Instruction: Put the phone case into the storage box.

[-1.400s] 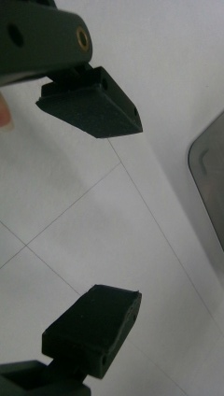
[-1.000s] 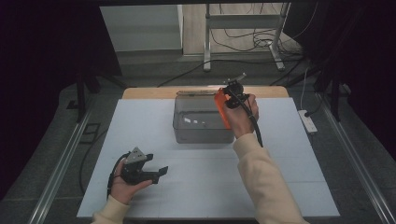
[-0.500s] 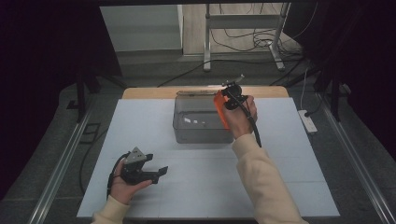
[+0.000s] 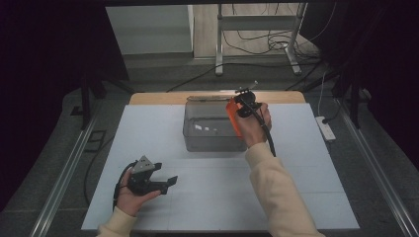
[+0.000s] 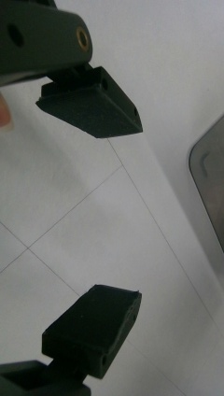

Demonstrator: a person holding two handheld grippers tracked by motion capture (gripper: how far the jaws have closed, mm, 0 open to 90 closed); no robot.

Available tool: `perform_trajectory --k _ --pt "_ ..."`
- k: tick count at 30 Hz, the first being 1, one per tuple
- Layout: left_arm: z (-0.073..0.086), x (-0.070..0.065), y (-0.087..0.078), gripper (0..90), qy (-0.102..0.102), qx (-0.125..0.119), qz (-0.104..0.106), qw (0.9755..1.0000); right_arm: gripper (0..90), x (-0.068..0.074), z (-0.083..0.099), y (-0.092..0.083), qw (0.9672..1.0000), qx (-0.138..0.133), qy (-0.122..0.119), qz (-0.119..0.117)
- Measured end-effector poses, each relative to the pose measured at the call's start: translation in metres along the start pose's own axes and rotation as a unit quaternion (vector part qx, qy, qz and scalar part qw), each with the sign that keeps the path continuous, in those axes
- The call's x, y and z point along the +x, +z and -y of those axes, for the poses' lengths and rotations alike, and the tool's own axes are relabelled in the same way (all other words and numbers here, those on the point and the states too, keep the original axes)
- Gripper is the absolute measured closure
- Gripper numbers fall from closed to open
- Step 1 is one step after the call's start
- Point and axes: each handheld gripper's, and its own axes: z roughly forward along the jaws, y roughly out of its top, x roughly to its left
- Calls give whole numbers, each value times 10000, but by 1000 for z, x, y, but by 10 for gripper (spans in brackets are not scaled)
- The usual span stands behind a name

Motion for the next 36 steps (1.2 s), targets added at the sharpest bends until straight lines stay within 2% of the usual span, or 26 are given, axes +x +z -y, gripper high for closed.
perform_trajectory --k 36 --pt "0 0 0 172 0 8 0 10000 803 3 2 15 9999 149 2 54"
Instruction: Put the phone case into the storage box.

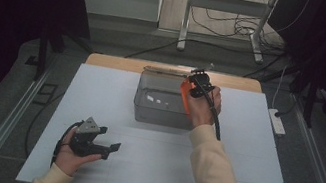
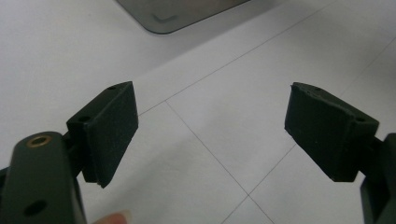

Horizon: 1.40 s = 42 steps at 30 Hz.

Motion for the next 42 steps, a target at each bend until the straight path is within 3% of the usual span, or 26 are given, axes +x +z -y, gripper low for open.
perform_trajectory --k 42 --pt "0 0 1 172 14 18 3 10000 803 -1 8 17 9997 198 47 96"
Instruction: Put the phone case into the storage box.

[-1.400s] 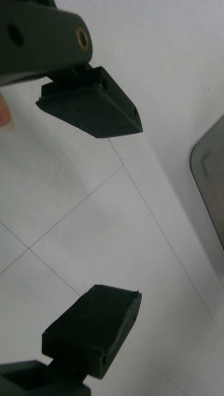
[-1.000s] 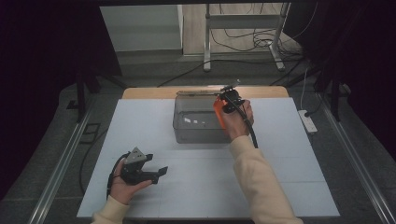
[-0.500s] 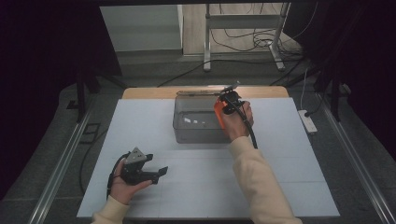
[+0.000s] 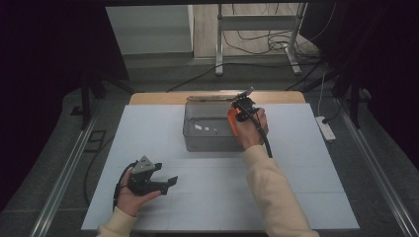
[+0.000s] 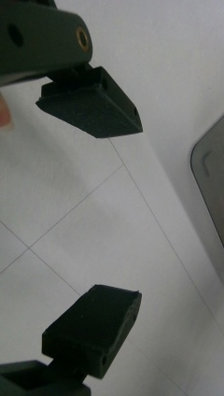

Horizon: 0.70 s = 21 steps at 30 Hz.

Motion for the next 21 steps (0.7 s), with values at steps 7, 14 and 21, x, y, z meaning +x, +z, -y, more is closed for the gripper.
perform_trajectory --k 7,14,21 --pt "0 0 0 172 -4 3 0 10000 803 3 0 2 10000 26 -64 65" --pt "0 0 0 171 -4 3 0 10000 802 3 1 4 9999 64 -61 71" --pt "0 0 0 171 -15 -9 -3 10000 803 3 2 6 9999 85 -52 91"
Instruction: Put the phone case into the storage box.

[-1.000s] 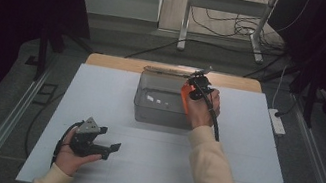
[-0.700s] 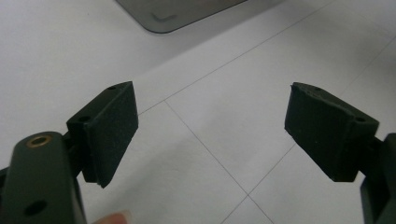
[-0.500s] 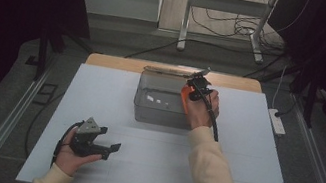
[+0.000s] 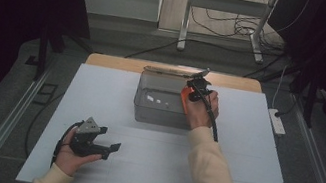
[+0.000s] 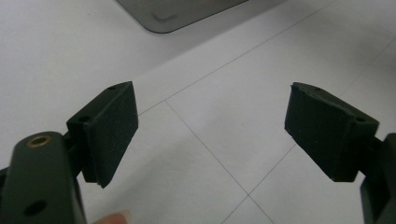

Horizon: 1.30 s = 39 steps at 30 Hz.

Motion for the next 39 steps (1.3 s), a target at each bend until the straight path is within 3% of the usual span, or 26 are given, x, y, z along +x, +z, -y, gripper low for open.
perform_trajectory --k 21,31,39 --pt "0 0 0 172 11 14 4 10000 795 4 1 3 9999 64 -37 126" --pt "0 0 1 172 22 21 2 10000 696 5 1 -4 9994 -209 -183 217" --pt "0 0 0 172 15 9 5 10000 584 6 -1 -12 9979 -559 -315 86"
